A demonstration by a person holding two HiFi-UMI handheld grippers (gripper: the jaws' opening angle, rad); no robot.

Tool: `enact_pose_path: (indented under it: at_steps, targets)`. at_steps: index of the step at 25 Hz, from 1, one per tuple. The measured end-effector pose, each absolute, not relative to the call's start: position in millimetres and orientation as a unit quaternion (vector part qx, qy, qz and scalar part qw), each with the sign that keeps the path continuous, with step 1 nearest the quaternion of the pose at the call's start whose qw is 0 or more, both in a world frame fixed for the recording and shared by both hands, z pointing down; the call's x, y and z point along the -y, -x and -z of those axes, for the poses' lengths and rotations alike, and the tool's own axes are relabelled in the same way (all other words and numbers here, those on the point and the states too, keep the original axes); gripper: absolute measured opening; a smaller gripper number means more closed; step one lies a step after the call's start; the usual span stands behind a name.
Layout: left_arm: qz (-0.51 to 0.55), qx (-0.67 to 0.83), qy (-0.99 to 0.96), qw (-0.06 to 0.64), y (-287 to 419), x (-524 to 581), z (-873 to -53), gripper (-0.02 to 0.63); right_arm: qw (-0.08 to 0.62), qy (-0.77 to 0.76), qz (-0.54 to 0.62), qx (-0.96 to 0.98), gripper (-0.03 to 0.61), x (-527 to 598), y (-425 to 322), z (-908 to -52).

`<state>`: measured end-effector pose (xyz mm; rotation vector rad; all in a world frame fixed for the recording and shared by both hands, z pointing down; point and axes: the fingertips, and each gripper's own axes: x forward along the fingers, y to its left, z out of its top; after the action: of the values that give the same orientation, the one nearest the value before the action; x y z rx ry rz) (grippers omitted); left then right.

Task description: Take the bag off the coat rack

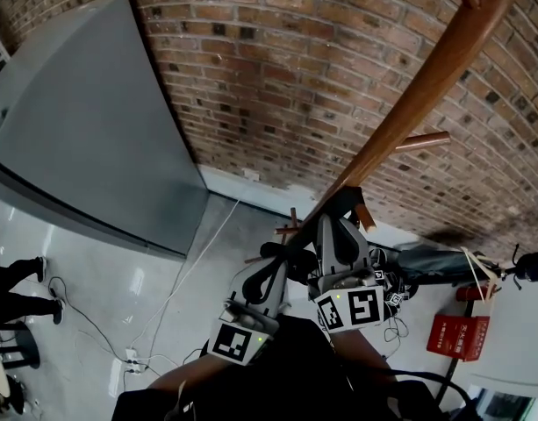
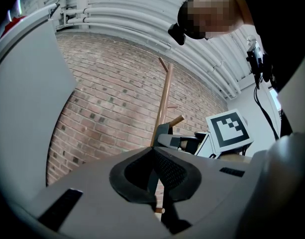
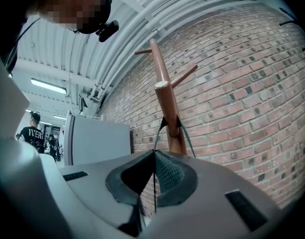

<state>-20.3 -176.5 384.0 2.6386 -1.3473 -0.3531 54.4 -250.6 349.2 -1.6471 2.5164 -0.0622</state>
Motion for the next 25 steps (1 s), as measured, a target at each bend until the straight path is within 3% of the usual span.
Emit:
enact_pose_path:
  at_steps: [25]
  targets:
    - [0.136, 0.441, -0.885, 0.066, 21.1, 174.4, -372.6, 0.018, 0.103, 0.546, -0.026, -0.831, 0.020, 230.3, -53.8, -302.5]
